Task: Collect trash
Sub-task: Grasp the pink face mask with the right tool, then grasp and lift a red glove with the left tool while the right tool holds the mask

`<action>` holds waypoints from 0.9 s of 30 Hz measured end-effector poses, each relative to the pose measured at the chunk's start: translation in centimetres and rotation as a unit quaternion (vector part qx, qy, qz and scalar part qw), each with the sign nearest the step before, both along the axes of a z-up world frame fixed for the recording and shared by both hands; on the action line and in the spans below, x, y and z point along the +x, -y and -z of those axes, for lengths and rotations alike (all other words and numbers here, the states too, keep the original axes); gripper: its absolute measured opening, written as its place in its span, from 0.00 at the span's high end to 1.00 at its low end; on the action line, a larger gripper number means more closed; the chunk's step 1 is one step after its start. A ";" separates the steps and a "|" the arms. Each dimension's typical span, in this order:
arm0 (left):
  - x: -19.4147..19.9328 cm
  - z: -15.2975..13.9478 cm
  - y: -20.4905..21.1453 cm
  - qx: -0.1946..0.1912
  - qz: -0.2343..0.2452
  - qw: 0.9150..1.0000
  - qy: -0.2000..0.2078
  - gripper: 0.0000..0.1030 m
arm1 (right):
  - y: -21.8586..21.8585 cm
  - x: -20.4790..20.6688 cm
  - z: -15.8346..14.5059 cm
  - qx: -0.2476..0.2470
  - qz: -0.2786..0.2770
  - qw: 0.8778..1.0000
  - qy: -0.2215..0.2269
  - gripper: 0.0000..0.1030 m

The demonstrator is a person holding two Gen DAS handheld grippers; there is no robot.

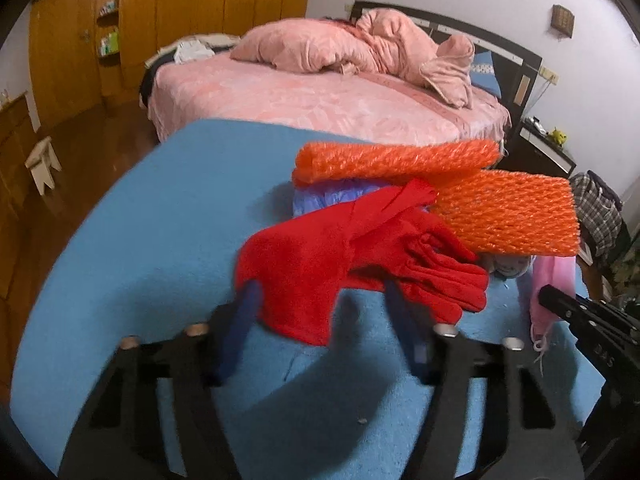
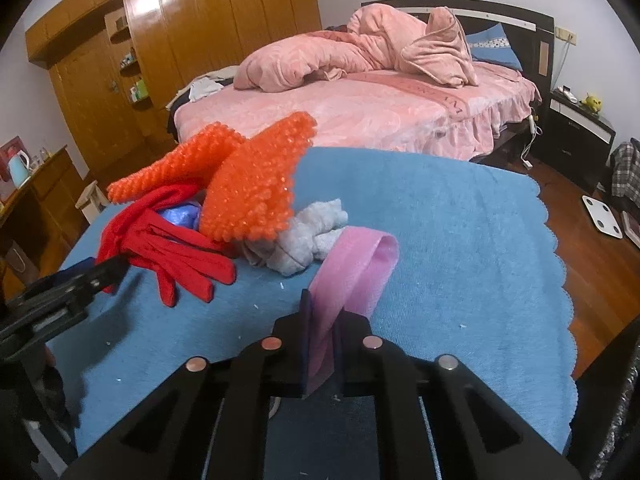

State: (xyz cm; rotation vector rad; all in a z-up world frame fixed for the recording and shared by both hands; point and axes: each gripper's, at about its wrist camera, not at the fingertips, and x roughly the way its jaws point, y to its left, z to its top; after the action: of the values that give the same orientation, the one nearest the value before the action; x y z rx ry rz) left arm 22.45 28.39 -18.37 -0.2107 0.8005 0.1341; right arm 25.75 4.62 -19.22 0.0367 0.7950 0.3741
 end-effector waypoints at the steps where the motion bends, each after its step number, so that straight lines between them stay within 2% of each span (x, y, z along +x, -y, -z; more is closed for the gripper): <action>1: 0.3 0.3 -0.1 -0.007 0.004 1.000 -0.008 0.63 | 0.0 0.0 -0.1 0.001 0.000 1.000 0.000 0.91; 2: 0.4 0.4 -0.1 -0.010 0.007 1.000 -0.012 0.76 | 0.1 0.0 -0.1 0.002 -0.001 1.000 0.000 0.91; 5: 0.4 0.4 0.0 -0.010 0.009 1.000 -0.009 0.97 | 0.2 0.1 -0.2 0.003 -0.001 1.000 0.001 0.91; 12: -1.7 -0.9 1.7 -0.029 0.040 0.999 0.020 0.97 | 1.1 -0.2 -1.1 0.014 0.003 1.000 0.006 0.91; 20: -4.2 -1.0 4.8 -0.066 0.093 0.993 0.025 0.97 | 1.9 -0.9 -1.7 0.021 0.005 1.000 0.011 0.91; 22: -4.6 -0.8 5.3 -0.065 0.100 0.993 0.019 0.94 | 2.1 -1.1 -1.9 0.022 0.005 1.000 0.011 0.91; 24: -5.1 -0.8 5.5 -0.059 0.094 0.994 0.017 0.79 | 2.3 -1.1 -1.9 0.021 0.006 1.000 0.011 0.91; 25: -5.3 -0.8 5.3 -0.050 0.085 0.995 0.018 0.62 | 2.5 -1.2 -2.0 0.021 0.007 1.000 0.011 0.91; 26: -5.3 -1.0 5.3 -0.043 0.077 0.996 0.023 0.53 | 2.6 -1.3 -2.0 0.020 0.007 1.000 0.011 0.91; 27: -5.3 -1.3 5.2 -0.040 0.072 0.996 0.025 0.52 | 2.7 -1.3 -2.0 0.019 0.007 1.000 0.011 0.91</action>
State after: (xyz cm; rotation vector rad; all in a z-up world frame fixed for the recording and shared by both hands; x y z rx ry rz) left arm 17.16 23.20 -17.12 -0.2296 0.7686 -0.0391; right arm 24.48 1.91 -17.26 0.0738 0.7660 0.3751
